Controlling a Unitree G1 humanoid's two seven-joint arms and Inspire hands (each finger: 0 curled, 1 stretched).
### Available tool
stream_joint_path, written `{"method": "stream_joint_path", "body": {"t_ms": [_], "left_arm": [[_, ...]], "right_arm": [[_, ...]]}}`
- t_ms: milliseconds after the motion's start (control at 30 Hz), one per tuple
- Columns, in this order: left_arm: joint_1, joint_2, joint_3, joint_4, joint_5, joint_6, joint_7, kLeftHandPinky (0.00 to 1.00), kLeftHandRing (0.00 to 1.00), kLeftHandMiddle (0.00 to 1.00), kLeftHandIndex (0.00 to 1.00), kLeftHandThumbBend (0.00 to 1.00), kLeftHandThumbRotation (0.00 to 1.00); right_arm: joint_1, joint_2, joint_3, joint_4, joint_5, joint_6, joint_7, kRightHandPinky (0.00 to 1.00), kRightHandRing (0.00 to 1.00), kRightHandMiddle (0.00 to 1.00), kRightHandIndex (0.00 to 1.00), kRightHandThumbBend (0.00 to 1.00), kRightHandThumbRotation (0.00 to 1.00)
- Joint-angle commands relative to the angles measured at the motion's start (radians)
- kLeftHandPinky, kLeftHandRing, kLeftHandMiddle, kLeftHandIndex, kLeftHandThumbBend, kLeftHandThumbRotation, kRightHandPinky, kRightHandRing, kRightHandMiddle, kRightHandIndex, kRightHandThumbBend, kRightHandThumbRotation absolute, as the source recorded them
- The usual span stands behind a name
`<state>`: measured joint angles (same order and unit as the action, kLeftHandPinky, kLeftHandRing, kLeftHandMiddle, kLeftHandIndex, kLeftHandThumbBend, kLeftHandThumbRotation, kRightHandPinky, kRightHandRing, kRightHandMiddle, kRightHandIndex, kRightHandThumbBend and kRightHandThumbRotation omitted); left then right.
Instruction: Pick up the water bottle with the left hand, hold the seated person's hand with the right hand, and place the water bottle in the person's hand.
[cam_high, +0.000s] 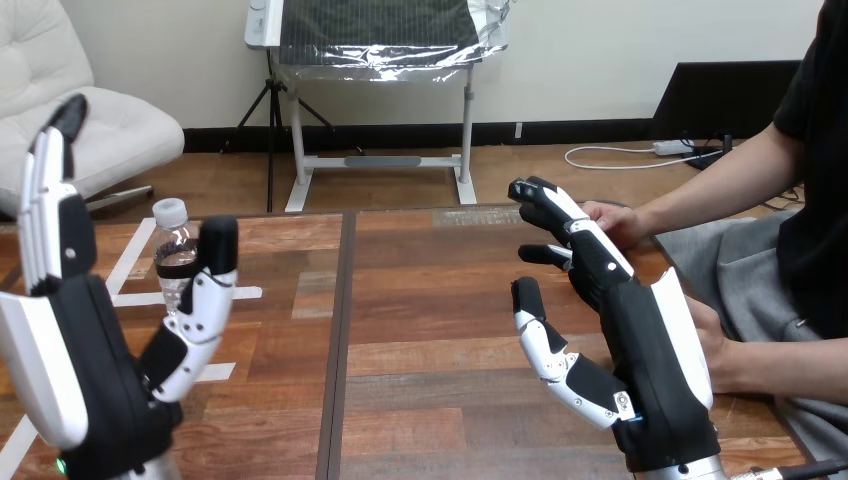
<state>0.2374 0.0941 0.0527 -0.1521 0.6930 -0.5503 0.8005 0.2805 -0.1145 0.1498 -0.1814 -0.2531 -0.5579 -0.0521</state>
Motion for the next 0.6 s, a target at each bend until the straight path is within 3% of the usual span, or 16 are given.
{"method": "stream_joint_path", "body": {"t_ms": [0,267,567], "left_arm": [[-0.077,0.027,0.023,0.035,-0.007,0.013,-0.015,0.92,0.95,0.93,0.93,0.62,0.75],[-0.11,0.034,0.031,0.077,-0.101,0.021,-0.078,0.95,0.97,0.96,0.95,0.68,0.71],[-0.144,0.035,0.044,0.121,-0.227,0.08,-0.199,0.98,0.99,0.99,0.98,0.79,0.66]], "right_arm": [[-0.07,0.017,-0.01,-0.003,-0.005,-0.011,-0.013,0.76,0.89,0.93,0.86,0.1,0.0],[-0.075,0.02,-0.008,0.001,0.0,-0.012,-0.013,0.76,0.89,0.94,0.86,0.1,0.0],[-0.082,0.02,-0.008,0.005,0.002,-0.014,-0.012,0.76,0.89,0.94,0.86,0.1,0.0]]}}
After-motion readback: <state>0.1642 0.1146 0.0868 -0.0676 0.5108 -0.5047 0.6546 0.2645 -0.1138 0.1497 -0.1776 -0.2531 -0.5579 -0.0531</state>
